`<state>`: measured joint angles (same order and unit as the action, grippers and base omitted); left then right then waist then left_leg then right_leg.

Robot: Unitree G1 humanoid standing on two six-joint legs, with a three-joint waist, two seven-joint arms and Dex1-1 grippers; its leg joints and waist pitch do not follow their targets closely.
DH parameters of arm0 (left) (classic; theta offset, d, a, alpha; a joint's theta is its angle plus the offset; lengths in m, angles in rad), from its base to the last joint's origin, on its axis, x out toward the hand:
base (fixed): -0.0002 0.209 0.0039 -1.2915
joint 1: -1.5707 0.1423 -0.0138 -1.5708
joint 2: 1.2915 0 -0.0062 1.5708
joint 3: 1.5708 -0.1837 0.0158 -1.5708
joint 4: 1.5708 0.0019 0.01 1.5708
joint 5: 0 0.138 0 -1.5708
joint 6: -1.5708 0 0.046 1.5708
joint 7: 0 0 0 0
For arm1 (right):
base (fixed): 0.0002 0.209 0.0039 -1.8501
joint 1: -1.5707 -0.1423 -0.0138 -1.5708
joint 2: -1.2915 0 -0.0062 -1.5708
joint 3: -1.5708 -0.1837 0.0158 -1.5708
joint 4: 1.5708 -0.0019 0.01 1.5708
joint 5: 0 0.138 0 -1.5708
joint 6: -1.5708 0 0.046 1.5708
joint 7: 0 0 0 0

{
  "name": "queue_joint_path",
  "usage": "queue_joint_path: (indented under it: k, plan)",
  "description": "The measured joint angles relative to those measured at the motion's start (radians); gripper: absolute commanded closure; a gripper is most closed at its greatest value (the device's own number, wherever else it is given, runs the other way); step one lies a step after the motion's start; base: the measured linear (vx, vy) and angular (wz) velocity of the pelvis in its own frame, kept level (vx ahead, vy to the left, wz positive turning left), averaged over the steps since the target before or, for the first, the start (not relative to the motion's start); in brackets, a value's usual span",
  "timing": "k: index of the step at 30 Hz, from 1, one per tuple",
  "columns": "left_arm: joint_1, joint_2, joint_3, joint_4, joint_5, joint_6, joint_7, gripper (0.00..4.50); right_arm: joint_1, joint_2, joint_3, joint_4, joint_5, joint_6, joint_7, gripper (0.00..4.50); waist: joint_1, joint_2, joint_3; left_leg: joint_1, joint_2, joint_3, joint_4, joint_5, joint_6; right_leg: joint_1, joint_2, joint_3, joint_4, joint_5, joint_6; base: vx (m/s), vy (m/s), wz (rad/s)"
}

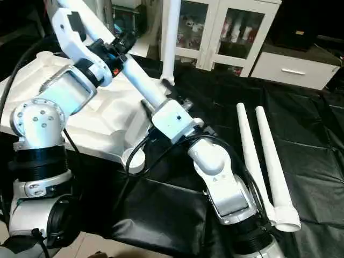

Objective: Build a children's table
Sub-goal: Pick table leg

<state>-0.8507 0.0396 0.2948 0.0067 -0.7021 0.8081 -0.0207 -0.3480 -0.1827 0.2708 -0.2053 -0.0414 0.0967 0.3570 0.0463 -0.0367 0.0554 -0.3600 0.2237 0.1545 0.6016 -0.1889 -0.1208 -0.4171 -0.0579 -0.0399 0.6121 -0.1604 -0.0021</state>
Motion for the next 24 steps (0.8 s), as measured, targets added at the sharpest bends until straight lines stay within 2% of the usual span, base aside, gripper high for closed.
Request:
queue_joint_path:
  k: [2, 5, 7, 9, 13, 15, 18, 20, 24]
  plan:
    - [0.000, 0.021, -0.014, 0.000, -0.001, 0.004, -0.035, 2.83, 0.001, 0.013, -0.030, -0.036, 0.099, 0.075, 0.054, 0.71, 0.001, 0.000, 0.000, 0.001, 0.000, 0.000, 0.000, 0.000, 0.000, 0.000, 0.000, 0.000, 0.000, 0.000, 0.000, 0.000, 0.000, 0.00]
    - [0.000, 0.071, -0.038, -0.002, -0.030, 0.061, -0.116, 2.83, -0.011, -0.032, -0.111, -0.069, 0.304, 0.267, 0.167, 0.59, 0.008, 0.001, 0.000, 0.001, 0.000, 0.000, 0.001, 0.000, 0.001, 0.001, 0.000, 0.000, 0.000, 0.000, -0.001, 0.000, 0.000, 0.00]
    - [0.000, 0.108, -0.047, -0.010, -0.077, 0.118, -0.175, 2.83, -0.043, -0.092, -0.195, -0.055, 0.427, 0.371, 0.224, 0.28, 0.013, 0.004, 0.002, 0.001, 0.000, 0.000, 0.003, 0.000, 0.001, 0.002, -0.001, 0.000, 0.001, 0.001, -0.001, 0.000, 0.000, 0.00]
    - [0.000, 0.127, -0.048, -0.024, -0.113, 0.158, -0.218, 2.84, -0.089, -0.131, -0.274, -0.043, 0.517, 0.425, 0.262, 0.23, 0.015, 0.008, 0.004, 0.002, 0.000, 0.000, 0.003, 0.000, 0.000, 0.002, -0.001, 0.000, 0.002, 0.001, -0.002, 0.000, 0.000, 0.00]
    - [0.000, 0.177, -0.081, -0.057, -0.178, 0.209, -0.341, 2.84, -0.165, -0.244, -0.362, 0.034, 0.680, 0.575, 0.397, 0.00, 0.018, 0.010, 0.004, 0.002, 0.000, 0.000, 0.002, 0.000, 0.000, 0.002, 0.000, 0.000, 0.003, 0.001, -0.002, 0.000, 0.000, 0.00]
    - [0.000, 0.204, -0.090, -0.072, -0.188, 0.215, -0.386, 2.84, -0.166, -0.298, -0.380, 0.054, 0.728, 0.645, 0.476, 0.00, 0.019, 0.010, 0.004, 0.002, 0.000, 0.000, 0.003, 0.000, 0.000, 0.002, 0.000, 0.000, 0.003, 0.001, -0.002, 0.000, 0.000, 0.00]
    - [-0.007, 0.220, -0.103, -0.073, -0.191, 0.219, -0.432, 2.84, -0.167, -0.325, -0.378, 0.062, 0.801, 0.740, 0.555, 0.00, 0.021, 0.010, 0.004, 0.002, 0.000, 0.000, 0.003, 0.000, 0.000, 0.002, 0.000, 0.000, 0.003, 0.001, -0.002, 0.000, 0.000, 0.00]
    - [-0.017, 0.228, -0.120, -0.077, -0.206, 0.223, -0.471, 2.84, -0.175, -0.341, -0.353, 0.080, 0.833, 0.785, 0.604, 0.00, 0.025, 0.010, 0.004, 0.002, 0.000, 0.000, 0.003, 0.000, 0.001, 0.002, 0.000, 0.000, 0.003, 0.001, -0.002, 0.000, 0.000, 0.00]
    - [-0.029, 0.246, -0.149, -0.099, -0.214, 0.227, -0.527, 2.84, -0.192, -0.361, -0.265, 0.103, 0.827, 0.798, 0.667, 0.00, 0.038, 0.010, 0.004, 0.002, 0.000, 0.000, 0.003, 0.000, 0.000, 0.002, -0.001, 0.000, 0.003, 0.001, -0.002, 0.000, 0.000, 0.00]
